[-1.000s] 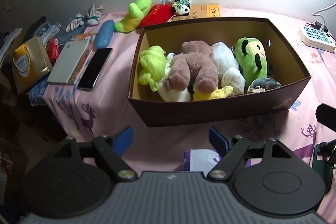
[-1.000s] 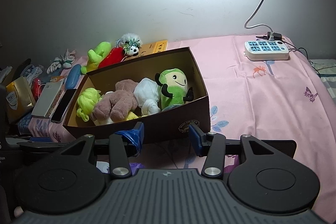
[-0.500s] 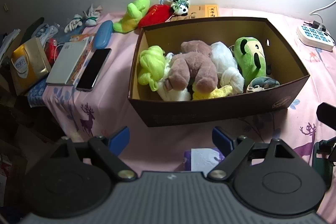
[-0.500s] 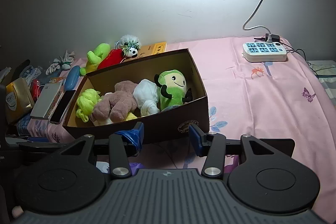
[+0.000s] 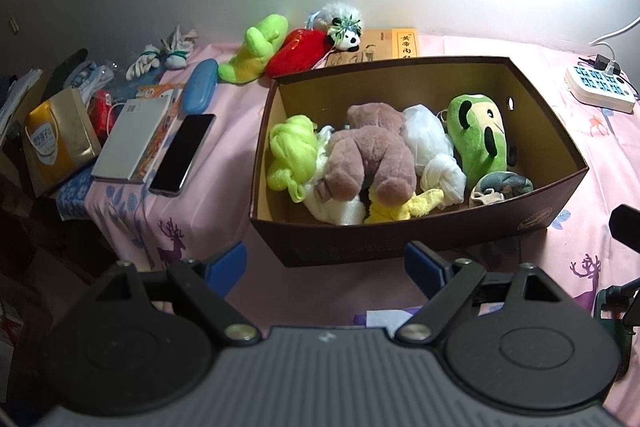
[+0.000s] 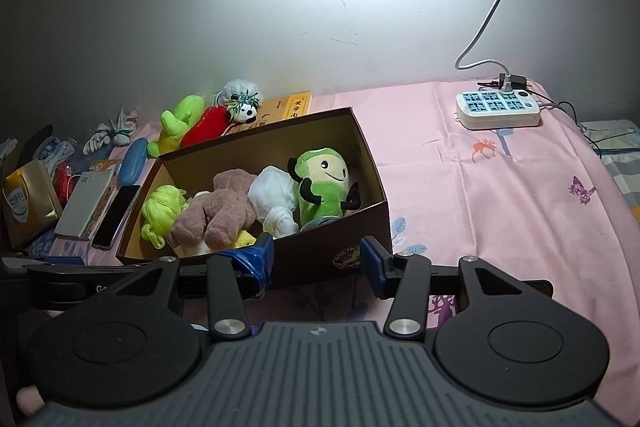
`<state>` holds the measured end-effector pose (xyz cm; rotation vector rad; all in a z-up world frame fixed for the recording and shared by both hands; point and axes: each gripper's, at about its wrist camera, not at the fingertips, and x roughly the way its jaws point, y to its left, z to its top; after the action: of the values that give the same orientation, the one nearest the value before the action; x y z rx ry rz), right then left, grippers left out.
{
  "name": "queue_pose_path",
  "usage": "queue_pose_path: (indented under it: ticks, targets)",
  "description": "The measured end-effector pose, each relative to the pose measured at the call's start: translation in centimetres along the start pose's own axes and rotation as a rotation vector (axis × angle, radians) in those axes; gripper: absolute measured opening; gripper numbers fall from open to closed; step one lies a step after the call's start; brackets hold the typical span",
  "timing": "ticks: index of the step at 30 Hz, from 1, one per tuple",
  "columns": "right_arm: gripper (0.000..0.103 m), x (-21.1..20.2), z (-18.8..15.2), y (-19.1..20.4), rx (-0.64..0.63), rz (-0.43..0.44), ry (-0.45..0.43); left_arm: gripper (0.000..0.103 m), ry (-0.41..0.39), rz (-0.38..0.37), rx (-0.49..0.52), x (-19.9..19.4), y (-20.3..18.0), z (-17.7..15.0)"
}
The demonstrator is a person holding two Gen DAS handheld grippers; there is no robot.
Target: Organize soft objects
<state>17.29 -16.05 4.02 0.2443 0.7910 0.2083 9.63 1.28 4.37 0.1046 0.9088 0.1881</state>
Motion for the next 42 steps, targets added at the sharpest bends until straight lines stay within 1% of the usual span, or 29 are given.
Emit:
queue_pose_path:
  ticks: [16,24,27,33,37,42]
  targets:
    - [0.032,0.3,0.1,0.3,-0.011,0.013,0.001,0.087,-0.008,0.011,-0.006,0.4,0.0,0.0]
    - [0.033,0.6,0.0,0.6,-0.035,0.014,0.009,0.088,0.012,0.004,-0.023,0.8,0.3,-0.2]
    - [0.033,0.8,0.0,0.9,-0.048,-0.005,0.019,0.088,0.016,-0.002,-0.026,0.9,0.3,-0.4]
    - [0.033,1.8,0.1,1.2,-0.072,-0.059,0.067,0.088,0.024,-0.023,-0.047,1.1,0.5,-0.8]
    - [0.033,2.2,0.0,1.4,-0.092,-0.109,0.091,0.088,0.023,-0.027,-0.052,1.1,0.5,-1.0]
    - [0.033,2.0,-0.1,1.2,-0.090,-0.135,0.098,0.088,0.017,-0.037,-0.049,0.9,0.3,-1.3]
